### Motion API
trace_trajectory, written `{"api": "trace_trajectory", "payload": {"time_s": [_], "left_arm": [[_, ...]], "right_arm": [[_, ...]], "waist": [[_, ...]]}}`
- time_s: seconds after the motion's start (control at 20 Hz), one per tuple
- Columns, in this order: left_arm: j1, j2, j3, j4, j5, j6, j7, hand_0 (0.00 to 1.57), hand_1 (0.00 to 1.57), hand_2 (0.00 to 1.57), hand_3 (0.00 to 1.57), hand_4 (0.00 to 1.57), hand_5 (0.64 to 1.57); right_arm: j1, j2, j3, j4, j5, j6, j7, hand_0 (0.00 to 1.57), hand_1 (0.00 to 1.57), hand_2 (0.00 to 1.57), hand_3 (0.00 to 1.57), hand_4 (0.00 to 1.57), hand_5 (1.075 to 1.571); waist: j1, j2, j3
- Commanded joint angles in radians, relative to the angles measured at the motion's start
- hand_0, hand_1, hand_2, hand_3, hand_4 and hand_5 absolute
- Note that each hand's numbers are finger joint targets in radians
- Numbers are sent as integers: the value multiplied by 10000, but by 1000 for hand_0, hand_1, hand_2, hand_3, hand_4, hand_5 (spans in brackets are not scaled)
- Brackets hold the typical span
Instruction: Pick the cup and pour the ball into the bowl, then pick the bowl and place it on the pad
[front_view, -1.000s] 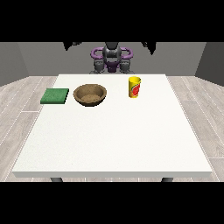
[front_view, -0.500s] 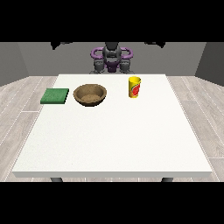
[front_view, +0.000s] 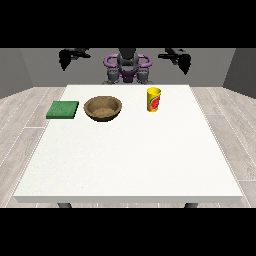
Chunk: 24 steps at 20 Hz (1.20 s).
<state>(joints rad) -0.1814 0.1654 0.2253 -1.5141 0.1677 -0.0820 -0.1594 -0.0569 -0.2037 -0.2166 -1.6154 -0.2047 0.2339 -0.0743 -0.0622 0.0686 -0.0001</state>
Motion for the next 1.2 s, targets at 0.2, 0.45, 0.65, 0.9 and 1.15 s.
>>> {"api": "trace_trajectory", "payload": {"time_s": [0.2,0.45,0.65,0.9,1.15], "left_arm": [[-528,-878,-54,2804,-962,803,-2975,0,0,0,0,0,1518],[-891,-1213,-418,4082,-1396,1110,-3966,0,0,0,0,0,1523],[-1835,-1096,94,5464,-1307,1405,-5234,0,0,0,0,0,1517],[-2279,-607,343,7133,-1263,1060,-6282,0,0,0,0,0,1517],[-2954,-422,585,8676,-1227,1140,-7184,0,0,0,0,0,1521]], "right_arm": [[-311,142,344,-316,175,161,-288,0,0,0,0,0,1571],[-742,-669,-612,753,-363,770,-645,0,0,0,0,0,1570],[-829,-240,-392,1120,-69,681,-1565,0,0,0,0,0,1570],[-773,-76,-131,1281,404,501,-1810,0,0,0,0,0,1571],[-998,-401,-198,1082,81,858,-1420,0,0,0,0,0,1571]], "waist": [[-756,895,-6],[-539,890,-1],[-717,1823,-2],[-540,1854,-3],[-884,1930,-7]]}}
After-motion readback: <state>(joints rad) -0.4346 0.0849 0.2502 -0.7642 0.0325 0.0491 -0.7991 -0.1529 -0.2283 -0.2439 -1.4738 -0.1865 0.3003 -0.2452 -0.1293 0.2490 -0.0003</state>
